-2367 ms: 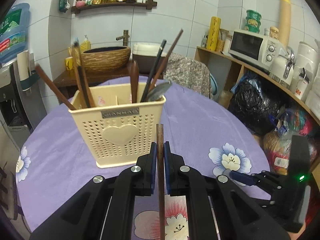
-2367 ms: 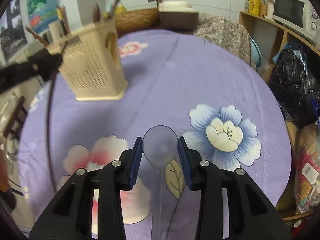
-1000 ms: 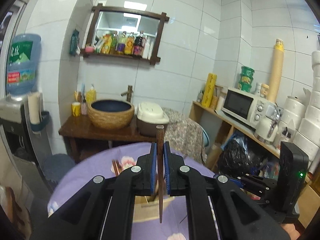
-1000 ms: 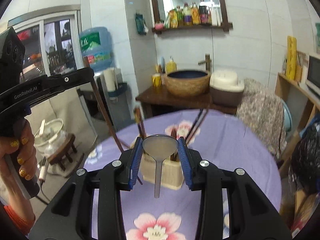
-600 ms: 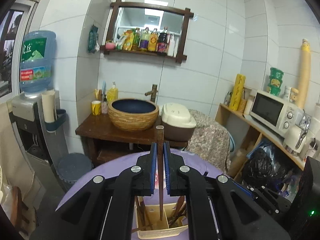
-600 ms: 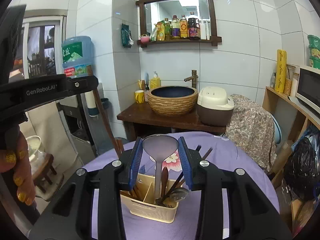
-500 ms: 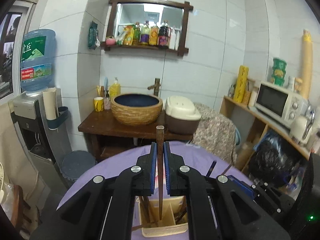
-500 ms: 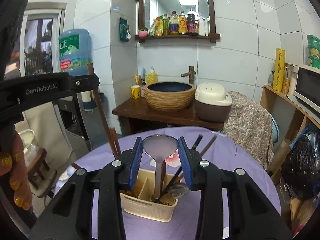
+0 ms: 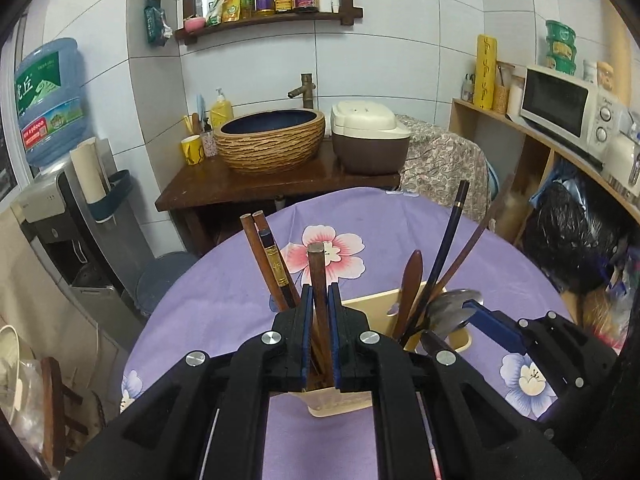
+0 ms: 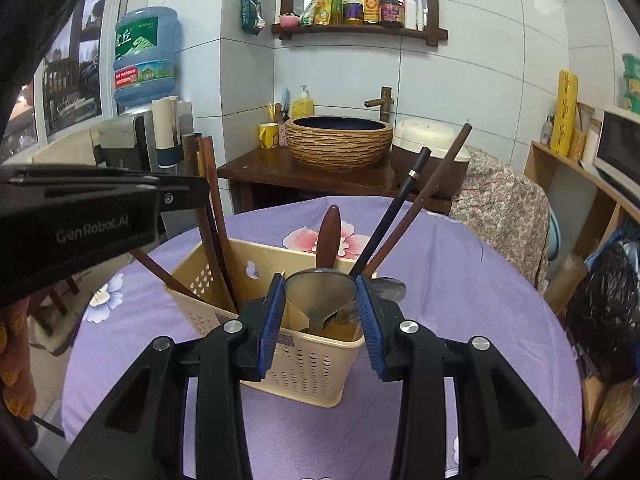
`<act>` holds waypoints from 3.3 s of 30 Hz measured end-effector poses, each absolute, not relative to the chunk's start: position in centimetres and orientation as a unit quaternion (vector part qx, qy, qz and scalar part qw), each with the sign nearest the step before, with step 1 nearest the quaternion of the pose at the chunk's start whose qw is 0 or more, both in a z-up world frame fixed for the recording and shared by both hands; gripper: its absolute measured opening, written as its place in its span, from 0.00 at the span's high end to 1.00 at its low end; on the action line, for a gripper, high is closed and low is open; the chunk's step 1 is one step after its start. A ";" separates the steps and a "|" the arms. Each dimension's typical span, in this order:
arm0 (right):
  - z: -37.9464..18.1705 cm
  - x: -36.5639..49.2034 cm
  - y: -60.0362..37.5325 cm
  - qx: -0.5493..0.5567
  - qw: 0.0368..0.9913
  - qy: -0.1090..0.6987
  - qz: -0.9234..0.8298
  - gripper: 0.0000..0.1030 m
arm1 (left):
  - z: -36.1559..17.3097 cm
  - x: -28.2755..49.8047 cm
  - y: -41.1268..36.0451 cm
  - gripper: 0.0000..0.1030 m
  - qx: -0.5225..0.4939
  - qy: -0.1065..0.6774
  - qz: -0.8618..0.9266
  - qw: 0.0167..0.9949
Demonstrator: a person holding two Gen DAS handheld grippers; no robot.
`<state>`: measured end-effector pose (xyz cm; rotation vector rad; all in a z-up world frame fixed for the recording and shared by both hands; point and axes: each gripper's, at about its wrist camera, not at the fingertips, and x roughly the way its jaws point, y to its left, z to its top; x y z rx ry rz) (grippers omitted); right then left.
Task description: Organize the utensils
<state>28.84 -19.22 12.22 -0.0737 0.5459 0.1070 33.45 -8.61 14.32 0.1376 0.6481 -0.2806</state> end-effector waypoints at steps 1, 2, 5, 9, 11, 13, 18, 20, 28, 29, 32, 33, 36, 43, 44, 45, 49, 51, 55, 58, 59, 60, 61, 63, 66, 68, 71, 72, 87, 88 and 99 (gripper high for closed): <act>12.1 28.9 -19.2 -0.037 0.961 0.270 0.052 0.64 | 14.4 33.5 -8.5 0.92 0.065 0.319 -0.138 0.936; 12.1 28.8 -19.2 -0.036 0.961 0.269 0.051 0.64 | 14.5 33.5 -8.3 0.92 0.059 0.321 -0.140 0.935; 12.0 28.9 -19.3 -0.032 0.962 0.267 0.053 0.63 | 14.6 33.6 -8.1 0.91 0.048 0.319 -0.141 0.936; 12.1 28.0 -19.7 -0.026 0.967 0.250 0.047 0.34 | 15.3 32.3 -7.5 0.41 0.046 0.294 -0.144 0.944; 12.3 27.2 -19.9 -0.028 0.970 0.236 0.046 0.34 | 15.9 30.9 -7.1 0.35 0.043 0.267 -0.145 0.952; 12.5 25.9 -20.2 -0.032 0.974 0.222 0.037 0.26 | 16.5 28.8 -6.4 0.19 0.045 0.237 -0.139 0.960; 12.7 20.8 -21.3 -0.035 0.984 0.175 0.026 0.10 | 16.3 22.1 -4.1 0.05 0.052 0.145 -0.137 0.979; 12.2 18.5 -21.9 -0.030 0.985 0.170 0.030 0.09 | 15.3 19.4 -2.8 0.05 0.059 0.121 -0.126 0.983; 7.1 9.0 -23.5 0.008 0.985 0.172 0.030 0.06 | 8.1 12.0 1.9 0.05 -0.013 0.121 -0.102 0.987; 6.1 7.8 -23.6 0.013 0.984 0.175 0.028 0.06 | 6.7 11.0 2.2 0.05 -0.023 0.126 -0.099 0.987; 3.3 4.0 -23.2 0.019 0.984 0.178 0.018 0.06 | 3.5 8.4 2.4 0.05 -0.027 0.135 -0.076 0.988; 2.7 2.9 -23.1 0.021 0.984 0.174 0.016 0.06 | 2.7 7.6 2.6 0.05 -0.033 0.136 -0.074 0.987; 1.2 -1.1 -22.2 0.020 0.987 0.157 0.007 0.06 | 1.4 5.1 2.9 0.05 -0.053 0.136 -0.077 0.986; 0.9 -8.7 -19.8 0.017 0.993 0.116 -0.001 0.06 | 1.3 -0.6 2.3 0.05 -0.021 0.087 -0.081 0.993; 0.9 -9.6 -19.2 0.004 0.994 0.113 -0.006 0.06 | 1.3 -1.3 2.2 0.05 -0.018 0.082 -0.078 0.993; 1.1 -10.2 -18.7 -0.006 0.994 0.109 -0.009 0.06 | 1.1 -1.7 2.1 0.05 -0.016 0.080 -0.074 0.994; 1.9 -11.2 -18.1 -0.018 0.994 0.102 -0.020 0.06 | 1.3 -2.6 2.4 0.05 -0.020 0.079 -0.050 0.995; 2.1 -11.3 -18.2 -0.018 0.994 0.106 -0.026 0.06 | 1.6 -2.5 2.9 0.05 -0.030 0.077 -0.040 0.996; 2.4 -11.4 -18.1 -0.022 0.994 0.104 -0.028 0.06 | 1.4 -3.6 2.8 0.05 -0.023 0.065 -0.028 0.997; 2.6 -11.3 -18.0 -0.021 0.994 0.104 -0.021 0.06 | 1.4 -3.8 2.7 0.05 -0.022 0.065 -0.031 0.997; 2.7 -11.3 -17.9 -0.021 0.994 0.103 -0.020 0.06 | 1.5 -3.8 2.8 0.05 -0.022 0.064 -0.029 0.997; 2.8 -11.2 -17.9 -0.022 0.994 0.103 -0.019 0.06 | 1.5 -3.7 2.8 0.05 -0.022 0.065 -0.029 0.997; 2.8 -11.2 -17.8 -0.023 0.994 0.104 -0.017 0.06 | 1.4 -3.7 2.8 0.05 -0.023 0.068 -0.030 0.997; 2.8 -11.1 -17.8 -0.022 0.994 0.108 -0.012 0.06 | 1.3 -3.6 2.9 0.05 -0.024 0.074 -0.033 0.996; 2.8 -10.9 -17.8 -0.019 0.994 0.109 -0.009 0.06 | 1.2 -3.6 3.0 0.05 -0.026 0.075 -0.034 0.996; 2.8 -10.9 -17.9 -0.018 0.994 0.107 -0.009 0.06 | 1.2 -3.6 3.0 0.05 -0.026 0.075 -0.035 0.996; 2.9 -10.9 -18.0 -0.017 0.994 0.107 -0.008 0.06 | 1.3 -3.7 3.0 0.05 -0.024 0.074 -0.037 0.996; 2.9 -10.9 -18.0 -0.017 0.994 0.107 -0.008 0.06 | 1.4 -3.7 2.9 0.05 -0.023 0.073 -0.037 0.996; 2.8 -10.8 -18.2 -0.007 0.994 0.111 0.001 0.06 | 1.7 -4.0 2.5 0.05 -0.019 0.071 -0.038 0.997; 2.8 -10.8 -18.2 -0.007 0.994 0.111 0.001 0.06 | 1.7 -4.0 2.4 0.05 -0.018 0.070 -0.038 0.997; 2.7 -10.7 -18.2 -0.008 0.994 0.113 0.001 0.06 | 1.7 -4.2 2.0 0.05 -0.017 0.063 -0.042 0.997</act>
